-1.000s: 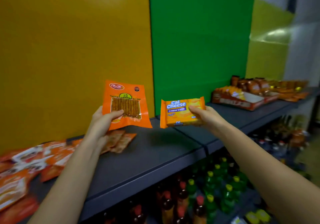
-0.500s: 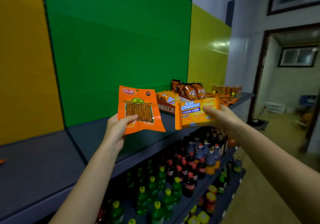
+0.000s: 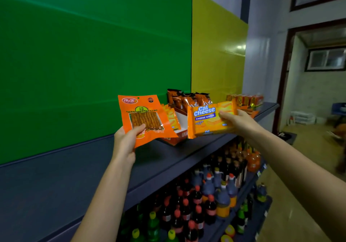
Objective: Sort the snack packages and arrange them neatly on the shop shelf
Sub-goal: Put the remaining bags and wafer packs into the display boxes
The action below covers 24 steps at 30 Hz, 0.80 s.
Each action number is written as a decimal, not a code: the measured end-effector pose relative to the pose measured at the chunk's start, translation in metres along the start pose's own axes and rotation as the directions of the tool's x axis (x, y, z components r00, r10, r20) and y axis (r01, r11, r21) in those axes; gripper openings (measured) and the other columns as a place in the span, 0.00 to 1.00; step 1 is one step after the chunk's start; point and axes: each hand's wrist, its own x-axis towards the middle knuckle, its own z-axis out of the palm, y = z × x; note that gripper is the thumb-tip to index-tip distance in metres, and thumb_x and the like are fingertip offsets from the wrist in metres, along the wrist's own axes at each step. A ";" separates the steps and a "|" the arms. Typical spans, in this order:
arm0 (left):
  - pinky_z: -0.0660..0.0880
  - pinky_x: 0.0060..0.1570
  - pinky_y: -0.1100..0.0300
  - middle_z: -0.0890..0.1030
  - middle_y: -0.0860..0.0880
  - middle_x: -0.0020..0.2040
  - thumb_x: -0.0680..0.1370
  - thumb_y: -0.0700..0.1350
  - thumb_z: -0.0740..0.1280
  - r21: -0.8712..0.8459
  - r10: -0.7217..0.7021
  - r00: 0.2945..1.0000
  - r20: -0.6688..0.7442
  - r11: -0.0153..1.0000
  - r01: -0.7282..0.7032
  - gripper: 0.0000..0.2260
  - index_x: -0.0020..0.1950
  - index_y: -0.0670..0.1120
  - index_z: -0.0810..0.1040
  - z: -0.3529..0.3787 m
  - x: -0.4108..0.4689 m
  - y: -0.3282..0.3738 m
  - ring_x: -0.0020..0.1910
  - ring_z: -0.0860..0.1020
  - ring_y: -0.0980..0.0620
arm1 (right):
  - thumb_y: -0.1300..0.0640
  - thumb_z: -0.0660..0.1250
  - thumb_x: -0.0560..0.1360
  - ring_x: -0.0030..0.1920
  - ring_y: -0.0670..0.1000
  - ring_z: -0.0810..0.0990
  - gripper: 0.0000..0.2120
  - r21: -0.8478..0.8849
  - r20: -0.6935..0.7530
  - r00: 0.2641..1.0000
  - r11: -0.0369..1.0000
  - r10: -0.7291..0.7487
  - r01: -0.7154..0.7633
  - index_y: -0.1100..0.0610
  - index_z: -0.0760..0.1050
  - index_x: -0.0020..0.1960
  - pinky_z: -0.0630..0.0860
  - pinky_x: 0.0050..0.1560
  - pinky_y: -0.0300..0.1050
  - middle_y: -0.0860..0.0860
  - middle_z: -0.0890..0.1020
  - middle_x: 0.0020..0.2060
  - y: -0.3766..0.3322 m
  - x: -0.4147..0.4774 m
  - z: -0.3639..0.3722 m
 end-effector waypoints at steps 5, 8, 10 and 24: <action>0.76 0.43 0.60 0.81 0.47 0.44 0.74 0.37 0.69 0.041 0.040 0.996 -0.079 0.998 -0.037 0.08 0.50 0.47 0.78 0.031 0.046 -0.012 0.40 0.79 0.52 | 0.57 0.65 0.77 0.38 0.49 0.80 0.17 0.038 0.063 0.998 0.999 -0.023 0.021 0.62 0.70 0.64 0.79 0.38 0.42 0.56 0.80 0.53 0.003 0.088 0.007; 0.75 0.41 0.60 0.82 0.47 0.44 0.75 0.38 0.68 0.084 0.083 0.991 -0.102 0.994 -0.074 0.07 0.51 0.47 0.78 0.041 0.058 -0.013 0.40 0.79 0.52 | 0.57 0.65 0.76 0.46 0.55 0.81 0.16 0.074 0.128 0.991 0.997 -0.030 0.021 0.60 0.69 0.63 0.78 0.49 0.51 0.58 0.79 0.57 0.014 0.130 0.019; 0.75 0.39 0.60 0.82 0.48 0.43 0.75 0.39 0.68 0.116 0.128 0.985 -0.116 0.987 -0.114 0.06 0.47 0.49 0.77 0.043 0.061 -0.010 0.40 0.79 0.52 | 0.56 0.66 0.76 0.50 0.57 0.80 0.20 0.065 0.179 0.984 0.998 -0.023 0.012 0.59 0.68 0.66 0.78 0.49 0.52 0.57 0.79 0.57 0.022 0.152 0.033; 0.77 0.26 0.66 0.85 0.50 0.32 0.73 0.37 0.68 0.200 0.217 0.946 -0.239 0.965 -0.171 0.06 0.46 0.47 0.77 0.048 0.059 -0.013 0.28 0.82 0.56 | 0.59 0.67 0.75 0.53 0.54 0.80 0.19 -0.033 0.686 0.709 0.980 0.164 -0.195 0.53 0.68 0.65 0.76 0.56 0.51 0.54 0.80 0.56 0.065 0.227 0.108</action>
